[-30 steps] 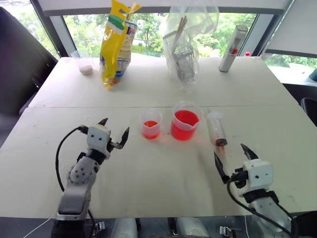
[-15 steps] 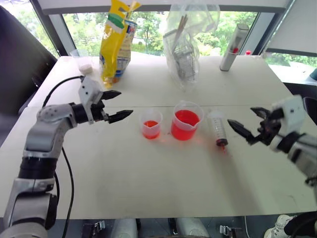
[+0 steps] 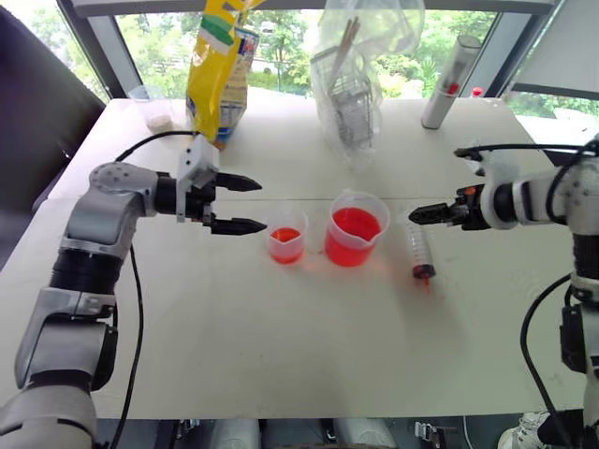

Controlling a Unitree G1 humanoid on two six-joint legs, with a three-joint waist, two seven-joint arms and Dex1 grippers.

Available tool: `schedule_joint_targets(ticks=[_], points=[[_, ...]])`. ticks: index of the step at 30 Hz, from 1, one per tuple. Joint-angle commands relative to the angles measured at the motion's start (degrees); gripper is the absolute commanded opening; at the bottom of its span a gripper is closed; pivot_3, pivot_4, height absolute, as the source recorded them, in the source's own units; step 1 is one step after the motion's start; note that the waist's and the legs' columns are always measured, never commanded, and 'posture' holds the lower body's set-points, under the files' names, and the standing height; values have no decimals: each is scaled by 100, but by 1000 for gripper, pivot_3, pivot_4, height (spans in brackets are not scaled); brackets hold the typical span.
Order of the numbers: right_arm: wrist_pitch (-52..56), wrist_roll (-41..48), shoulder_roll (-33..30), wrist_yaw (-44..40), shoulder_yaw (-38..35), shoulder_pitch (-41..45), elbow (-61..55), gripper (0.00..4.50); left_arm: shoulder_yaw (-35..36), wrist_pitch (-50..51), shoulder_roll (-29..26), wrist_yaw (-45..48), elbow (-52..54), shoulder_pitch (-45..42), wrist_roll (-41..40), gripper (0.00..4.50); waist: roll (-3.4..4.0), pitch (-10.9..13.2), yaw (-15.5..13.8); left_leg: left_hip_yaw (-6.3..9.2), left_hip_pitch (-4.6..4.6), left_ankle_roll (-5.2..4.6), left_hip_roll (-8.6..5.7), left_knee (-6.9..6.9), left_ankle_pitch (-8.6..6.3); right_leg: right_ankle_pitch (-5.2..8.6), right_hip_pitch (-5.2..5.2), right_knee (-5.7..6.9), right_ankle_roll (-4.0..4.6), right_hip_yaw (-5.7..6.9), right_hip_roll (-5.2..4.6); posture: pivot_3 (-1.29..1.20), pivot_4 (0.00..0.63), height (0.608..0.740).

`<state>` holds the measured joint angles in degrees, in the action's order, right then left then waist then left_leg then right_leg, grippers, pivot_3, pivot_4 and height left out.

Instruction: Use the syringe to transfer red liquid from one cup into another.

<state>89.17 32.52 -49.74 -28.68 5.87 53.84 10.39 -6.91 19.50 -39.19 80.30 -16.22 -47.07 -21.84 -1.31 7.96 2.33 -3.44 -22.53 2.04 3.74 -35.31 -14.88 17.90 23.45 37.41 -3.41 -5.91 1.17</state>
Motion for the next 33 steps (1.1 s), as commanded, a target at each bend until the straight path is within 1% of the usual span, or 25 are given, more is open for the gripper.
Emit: schedule_joint_targets(ticks=[1,3,6,13,15,17,18,20,21,24,27,31,33], points=[[-404,-344,-22,-316,521,217,414,4430,70,-123,57,29,219,-155,7,4500,0,0,1,-1,0,0,-1,-1,0,0,-1,1,-1,0,0,0,150,739],[-664,-605,80,-448,876,300,843,4430,109,-163,109,-38,285,-140,0,4500,0,0,9,-1,2,0,-1,-7,0,-1,-1,5,-1,0,0,0,150,739],[-915,-875,259,-674,1189,463,1360,4430,151,-152,150,-126,396,-100,-27,4500,3,1,30,0,3,-1,-1,-31,-1,-2,-3,22,-3,0,7,0,150,739],[-1201,-1319,523,-1271,1786,649,1670,4430,188,-38,189,-164,651,61,-172,4500,8,3,36,9,10,-3,2,-73,-2,-2,-4,70,-3,-1,26,0,150,739],[-1238,-1422,545,-1419,1939,617,1661,3903,157,-4,187,-86,740,81,-212,4500,8,3,31,13,11,-3,2,-78,-2,-2,-8,70,-3,3,27,0,150,739],[-1241,-1501,541,-1563,2069,566,1611,3218,140,5,189,-40,806,91,-238,4500,9,4,25,11,9,-3,2,-81,-2,-2,-7,71,-3,4,26,0,150,739],[-1235,-1530,537,-1619,2108,552,1594,2570,136,3,187,-28,826,94,-241,4500,9,3,24,11,9,-3,1,-82,-2,-2,-7,71,-3,5,26,0,150,739],[-1196,-1561,501,-1713,2192,458,1457,1653,125,-22,209,-35,823,74,-218,4500,7,3,22,10,9,-3,1,-84,-2,-2,-10,70,-3,9,24,0,150,739],[-1155,-1566,499,-1738,2199,418,1389,1427,127,-40,235,-47,782,44,-207,4500,7,3,22,11,9,-3,1,-85,-2,-2,-11,70,-3,10,22,0,150,739],[-1017,-1594,506,-1725,2091,341,1230,1390,140,-90,295,-87,715,-9,-188,4500,8,2,21,13,9,-3,0,-85,-2,-2,-12,70,-3,11,19,0,150,739],[-788,-1621,411,-1550,1783,283,984,1390,151,-119,321,-81,656,-61,-166,4500,8,2,17,20,8,-3,0,-85,-2,-2,-14,70,-3,12,20,0,150,739],[-641,-1676,-59,-1216,1109,-35,20,1390,235,-110,380,-102,407,-319,-200,4500,12,5,-19,27,2,-3,-2,-84,-2,-2,-12,69,-3,20,15,0,150,739],[-1193,-1912,-430,-905,756,-458,-795,1390,258,-135,409,-79,232,-477,-199,4500,13,5,-27,24,1,-3,-3,-82,-2,-2,-11,68,-4,21,10,0,150,739]])
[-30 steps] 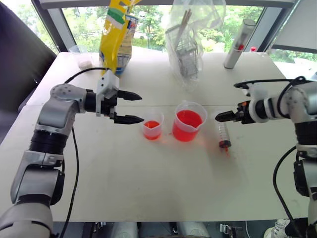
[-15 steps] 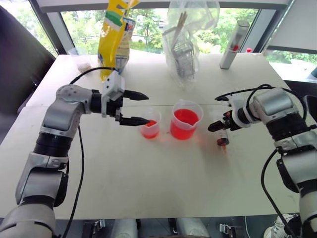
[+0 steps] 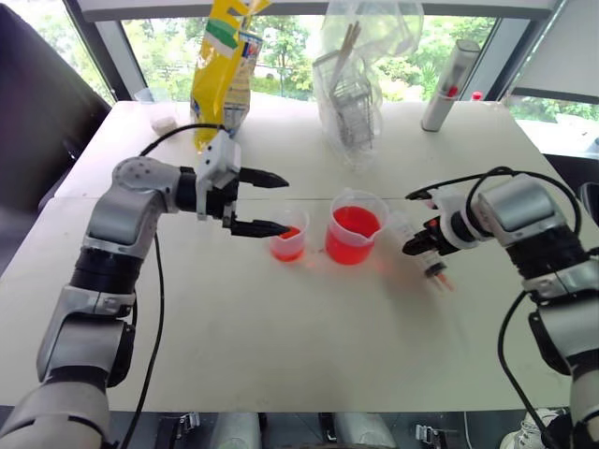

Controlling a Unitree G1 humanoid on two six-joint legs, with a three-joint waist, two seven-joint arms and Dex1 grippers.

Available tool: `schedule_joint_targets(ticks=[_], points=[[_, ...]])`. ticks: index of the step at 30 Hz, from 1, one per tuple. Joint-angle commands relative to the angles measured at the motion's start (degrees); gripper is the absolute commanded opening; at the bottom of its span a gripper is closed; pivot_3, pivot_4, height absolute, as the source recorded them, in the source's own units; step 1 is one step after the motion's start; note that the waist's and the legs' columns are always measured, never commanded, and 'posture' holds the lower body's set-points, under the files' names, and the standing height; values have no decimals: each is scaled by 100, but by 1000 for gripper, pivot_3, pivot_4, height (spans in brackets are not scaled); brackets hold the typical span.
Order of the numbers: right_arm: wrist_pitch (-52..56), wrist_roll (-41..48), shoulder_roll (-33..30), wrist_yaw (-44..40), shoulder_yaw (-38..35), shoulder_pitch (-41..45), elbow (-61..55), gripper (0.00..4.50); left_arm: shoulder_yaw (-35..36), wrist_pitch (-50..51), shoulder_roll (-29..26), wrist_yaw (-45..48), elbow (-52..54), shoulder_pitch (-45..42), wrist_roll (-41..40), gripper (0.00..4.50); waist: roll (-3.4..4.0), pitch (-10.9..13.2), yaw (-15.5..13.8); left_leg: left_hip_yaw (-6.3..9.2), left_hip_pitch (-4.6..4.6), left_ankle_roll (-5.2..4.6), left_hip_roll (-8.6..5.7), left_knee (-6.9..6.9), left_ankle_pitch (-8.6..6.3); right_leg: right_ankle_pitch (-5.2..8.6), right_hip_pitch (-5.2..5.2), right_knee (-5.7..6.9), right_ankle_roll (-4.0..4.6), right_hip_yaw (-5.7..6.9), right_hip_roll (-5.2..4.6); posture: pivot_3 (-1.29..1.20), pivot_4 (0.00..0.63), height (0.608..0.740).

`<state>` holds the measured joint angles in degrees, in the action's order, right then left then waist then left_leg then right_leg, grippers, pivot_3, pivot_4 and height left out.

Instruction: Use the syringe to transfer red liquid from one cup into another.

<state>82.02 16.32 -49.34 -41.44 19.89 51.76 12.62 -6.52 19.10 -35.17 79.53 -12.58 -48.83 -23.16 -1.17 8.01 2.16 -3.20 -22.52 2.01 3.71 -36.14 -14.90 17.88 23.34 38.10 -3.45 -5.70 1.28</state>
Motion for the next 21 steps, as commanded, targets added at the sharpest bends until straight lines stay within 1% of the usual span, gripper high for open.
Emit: schedule_joint_targets(ticks=[1,3,4,7,9,13,15,21], points=[[-800,-365,-549,534,-919,-461,-1384,1390,224,-112,23,20,-214,-374,-55,4500,-1,0,-6,2,-3,0,-2,1,0,0,0,-4,-1,2,-2,0,150,739],[-1280,-347,-460,749,-1500,-775,-1941,1390,238,-145,47,76,-372,-497,-34,4500,0,-1,32,0,-1,0,-7,2,0,1,-2,-6,-2,6,-1,0,150,739],[-1664,-328,-286,904,-1858,-911,-2232,1390,243,-165,63,108,-478,-578,-29,4500,-1,-1,50,1,1,0,-6,2,0,0,-3,-5,-2,6,2,0,150,739],[-2463,154,862,1414,-3111,-1059,-3162,1390,251,-180,142,224,-852,-898,-38,4500,-1,-1,135,5,9,0,1,0,0,0,-4,4,-3,-1,23,0,150,739],[-2865,408,1568,1654,-3539,-1126,-3542,1390,223,-268,188,338,-1103,-1073,17,4500,2,0,150,30,13,0,2,3,1,-2,-6,13,0,1,41,0,150,739],[-3700,692,2568,1987,-3680,-1350,-3927,1390,216,-298,228,546,-1469,-1429,47,4500,-1,-2,140,37,13,3,8,1,2,-6,-17,11,7,5,50,0,150,739],[-3998,840,2966,2043,-3644,-1492,-3971,1390,229,-296,235,622,-1618,-1589,46,4500,0,-2,137,37,11,3,6,-1,2,-6,-16,11,7,5,45,0,150,739],[-5579,645,3778,1738,-2932,-2317,-3525,1390,251,-282,268,769,-1882,-1913,64,4500,0,-2,140,30,9,3,-5,-3,2,-6,-18,4,6,4,26,0,150,739]])
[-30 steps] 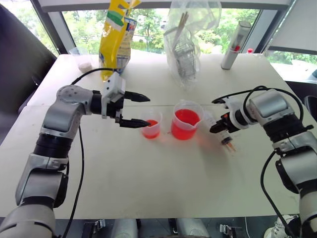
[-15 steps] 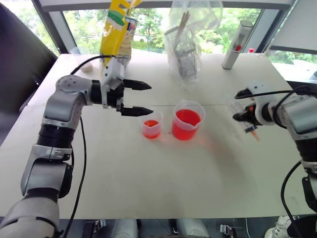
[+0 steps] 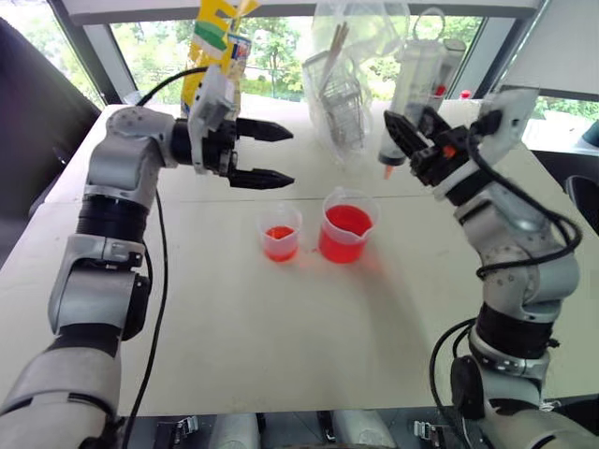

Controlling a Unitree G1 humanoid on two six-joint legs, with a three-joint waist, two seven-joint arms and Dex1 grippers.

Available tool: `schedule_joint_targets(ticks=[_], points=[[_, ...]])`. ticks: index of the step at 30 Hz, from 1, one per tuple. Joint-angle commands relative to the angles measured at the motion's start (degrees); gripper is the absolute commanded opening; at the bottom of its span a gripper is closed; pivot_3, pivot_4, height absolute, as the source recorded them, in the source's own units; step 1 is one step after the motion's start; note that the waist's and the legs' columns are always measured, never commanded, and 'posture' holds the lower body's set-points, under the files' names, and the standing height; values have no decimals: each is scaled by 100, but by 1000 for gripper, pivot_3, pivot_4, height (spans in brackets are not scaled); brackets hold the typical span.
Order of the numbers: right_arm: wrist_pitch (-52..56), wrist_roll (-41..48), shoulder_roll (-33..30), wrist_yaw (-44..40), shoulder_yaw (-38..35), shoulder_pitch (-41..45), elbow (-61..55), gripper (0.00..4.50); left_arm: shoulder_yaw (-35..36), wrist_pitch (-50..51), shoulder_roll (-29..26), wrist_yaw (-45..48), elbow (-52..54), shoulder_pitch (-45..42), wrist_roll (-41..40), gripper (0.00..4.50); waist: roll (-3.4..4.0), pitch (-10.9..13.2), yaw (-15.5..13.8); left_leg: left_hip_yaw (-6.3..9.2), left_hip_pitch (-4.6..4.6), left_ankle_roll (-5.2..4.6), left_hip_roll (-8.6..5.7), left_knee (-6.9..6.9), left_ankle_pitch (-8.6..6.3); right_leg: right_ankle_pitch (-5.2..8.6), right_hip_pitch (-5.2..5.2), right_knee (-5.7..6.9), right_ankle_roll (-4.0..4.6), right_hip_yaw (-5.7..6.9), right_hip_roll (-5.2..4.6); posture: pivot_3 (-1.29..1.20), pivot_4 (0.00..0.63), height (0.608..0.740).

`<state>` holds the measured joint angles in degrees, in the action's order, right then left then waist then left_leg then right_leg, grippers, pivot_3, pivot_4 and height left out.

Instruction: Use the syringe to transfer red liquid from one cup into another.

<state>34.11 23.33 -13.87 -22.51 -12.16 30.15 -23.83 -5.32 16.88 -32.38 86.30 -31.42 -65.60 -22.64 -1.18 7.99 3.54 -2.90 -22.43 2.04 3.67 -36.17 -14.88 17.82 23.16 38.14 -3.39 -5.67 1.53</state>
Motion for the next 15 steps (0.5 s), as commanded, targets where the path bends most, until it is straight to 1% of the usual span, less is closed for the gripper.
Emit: schedule_joint_targets(ticks=[1,5,10,15], points=[[-940,-73,294,-170,347,-203,198,1390,128,-74,-15,115,-19,-250,23,4500,2,1,8,1,0,0,0,0,0,0,0,0,0,0,0,0,150,739],[-1779,-377,529,-267,759,-578,770,1390,100,1,-10,141,29,-307,60,4500,2,1,34,4,2,1,1,-1,1,0,1,6,0,1,1,0,150,739],[-2397,-594,580,-351,1028,-936,1209,1390,113,111,7,140,91,-358,63,4500,2,1,37,5,3,2,2,-2,2,0,0,9,0,0,1,0,150,739],[-2763,-761,539,-355,1180,-1149,1433,1390,176,200,219,-128,5,-495,44,4500,2,1,32,4,3,3,0,-4,2,0,-2,8,0,1,1,0,150,739]])
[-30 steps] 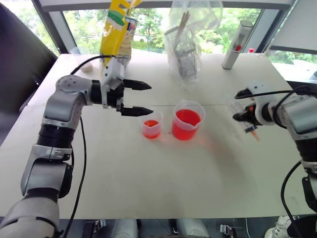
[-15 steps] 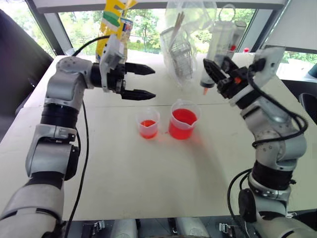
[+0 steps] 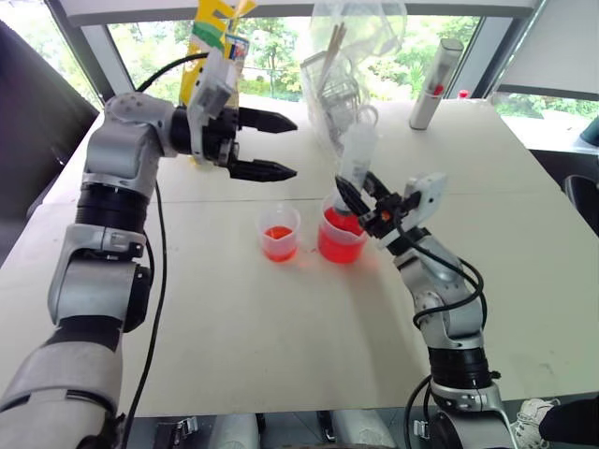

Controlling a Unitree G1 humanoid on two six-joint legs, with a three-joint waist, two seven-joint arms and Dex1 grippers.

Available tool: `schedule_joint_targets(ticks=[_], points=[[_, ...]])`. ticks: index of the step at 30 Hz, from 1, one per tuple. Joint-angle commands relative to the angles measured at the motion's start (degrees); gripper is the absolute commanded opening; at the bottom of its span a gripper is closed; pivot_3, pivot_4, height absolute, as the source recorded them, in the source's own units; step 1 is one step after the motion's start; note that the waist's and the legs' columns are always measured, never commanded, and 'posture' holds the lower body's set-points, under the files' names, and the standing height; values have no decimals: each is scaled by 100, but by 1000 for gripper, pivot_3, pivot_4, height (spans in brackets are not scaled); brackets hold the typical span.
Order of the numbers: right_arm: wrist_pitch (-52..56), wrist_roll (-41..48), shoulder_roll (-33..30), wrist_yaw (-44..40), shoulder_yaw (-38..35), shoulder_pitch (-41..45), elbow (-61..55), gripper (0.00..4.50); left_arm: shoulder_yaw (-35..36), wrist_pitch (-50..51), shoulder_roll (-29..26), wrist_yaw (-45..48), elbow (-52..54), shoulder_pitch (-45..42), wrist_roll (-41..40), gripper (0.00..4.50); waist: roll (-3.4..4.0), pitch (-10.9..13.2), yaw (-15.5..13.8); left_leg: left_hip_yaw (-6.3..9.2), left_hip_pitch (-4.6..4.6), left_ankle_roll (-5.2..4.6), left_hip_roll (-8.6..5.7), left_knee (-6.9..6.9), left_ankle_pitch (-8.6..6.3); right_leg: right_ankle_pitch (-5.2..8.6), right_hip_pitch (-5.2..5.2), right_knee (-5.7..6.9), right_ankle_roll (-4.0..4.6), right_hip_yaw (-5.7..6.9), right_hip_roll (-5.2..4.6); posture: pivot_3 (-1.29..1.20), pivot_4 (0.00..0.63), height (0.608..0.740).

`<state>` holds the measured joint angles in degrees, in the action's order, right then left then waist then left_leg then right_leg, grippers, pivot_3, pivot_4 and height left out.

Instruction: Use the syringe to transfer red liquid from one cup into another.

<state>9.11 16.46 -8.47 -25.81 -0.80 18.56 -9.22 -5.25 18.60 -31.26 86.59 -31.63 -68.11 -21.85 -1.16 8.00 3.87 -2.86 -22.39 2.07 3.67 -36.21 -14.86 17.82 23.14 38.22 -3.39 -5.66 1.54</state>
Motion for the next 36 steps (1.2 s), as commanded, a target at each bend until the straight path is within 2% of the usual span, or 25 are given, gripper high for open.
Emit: schedule_joint_targets(ticks=[1,11,19,22,29,30,36], points=[[-310,-98,-10,-17,56,-1,5,1390,202,1,192,-254,-11,-275,-48,4500,0,0,-1,1,1,0,0,-2,0,0,-3,0,0,0,0,0,150,739],[-523,-262,-92,-17,186,-64,87,1390,280,-192,978,-814,-850,-737,24,4500,-1,-1,0,1,6,1,-1,-4,1,-1,-7,1,-2,-1,2,0,150,739],[-516,-320,-158,-26,274,-118,23,1390,270,-159,1342,-614,-1434,-1003,74,4500,-1,-1,11,-1,11,1,-3,-3,1,-1,-13,1,-2,1,6,0,150,739],[-513,-318,-179,-27,293,-106,24,1390,262,-239,1408,-585,-1524,-1001,144,3675,-1,-1,10,0,13,1,-3,-3,1,-1,-13,2,-2,0,7,0,150,739],[-493,-319,-218,-48,310,-57,60,1390,363,-258,1489,-572,-1685,-1076,147,300,-2,-1,7,0,13,1,-3,-4,1,-1,-16,1,-2,1,7,0,150,739],[-477,-316,-227,-58,317,-55,58,1390,369,-255,1496,-567,-1693,-1081,148,116,-2,-1,8,0,13,1,-3,-4,1,-1,-17,1,-2,1,7,0,150,739],[-61,-160,-345,-192,369,-69,-82,1390,445,-304,1547,-586,-1751,-1161,149,116,-2,-1,3,0,13,1,-3,-4,1,-1,-17,1,-2,1,6,0,150,739]])
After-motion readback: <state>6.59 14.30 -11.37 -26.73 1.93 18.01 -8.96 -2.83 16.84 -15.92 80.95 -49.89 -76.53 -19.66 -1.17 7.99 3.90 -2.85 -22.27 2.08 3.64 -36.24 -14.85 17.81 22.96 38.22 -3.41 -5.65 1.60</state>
